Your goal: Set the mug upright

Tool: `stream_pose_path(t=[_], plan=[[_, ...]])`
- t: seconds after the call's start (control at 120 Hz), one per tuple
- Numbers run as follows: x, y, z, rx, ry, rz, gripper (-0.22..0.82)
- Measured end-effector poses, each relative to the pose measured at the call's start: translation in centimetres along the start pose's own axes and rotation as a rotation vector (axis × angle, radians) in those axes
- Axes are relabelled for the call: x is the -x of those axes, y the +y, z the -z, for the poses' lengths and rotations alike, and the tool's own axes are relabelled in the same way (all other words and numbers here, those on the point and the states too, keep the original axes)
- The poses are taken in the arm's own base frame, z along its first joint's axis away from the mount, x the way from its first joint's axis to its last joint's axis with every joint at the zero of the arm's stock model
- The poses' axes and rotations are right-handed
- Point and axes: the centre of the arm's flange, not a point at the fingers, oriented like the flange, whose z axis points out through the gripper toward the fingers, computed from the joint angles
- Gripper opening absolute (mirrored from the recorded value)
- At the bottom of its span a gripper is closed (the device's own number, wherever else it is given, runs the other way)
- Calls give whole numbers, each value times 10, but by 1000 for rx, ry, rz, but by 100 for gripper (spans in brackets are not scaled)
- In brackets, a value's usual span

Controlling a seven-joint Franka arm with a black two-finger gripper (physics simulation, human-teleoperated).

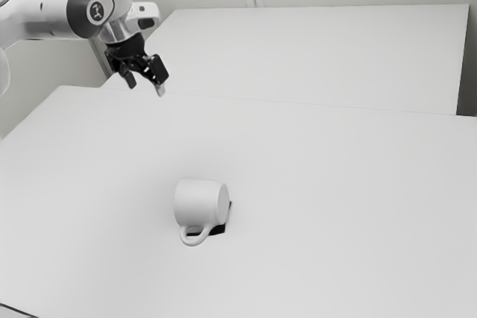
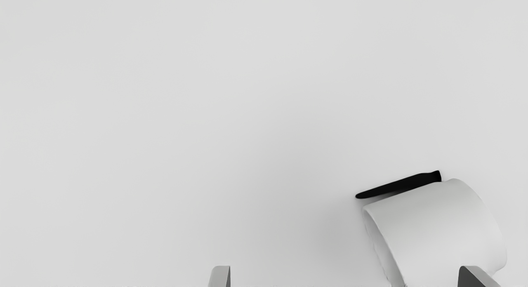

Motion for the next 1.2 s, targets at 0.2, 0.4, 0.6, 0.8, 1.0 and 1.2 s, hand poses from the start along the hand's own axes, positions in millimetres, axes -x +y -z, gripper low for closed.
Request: stream_pose_path(t=[0.2, 0.4, 0.6, 0.8, 1.0, 1.2], plan=[[36, 11, -52, 106, -77, 17, 60], [67, -16, -110, 327, -154, 171, 60], [97, -61, -166, 546, -208, 369, 60], [109, -39, -196, 720, -241, 416, 60], [114, 9, -220, 831, -285, 411, 60], [118, 3, -226, 906, -240, 490, 60]])
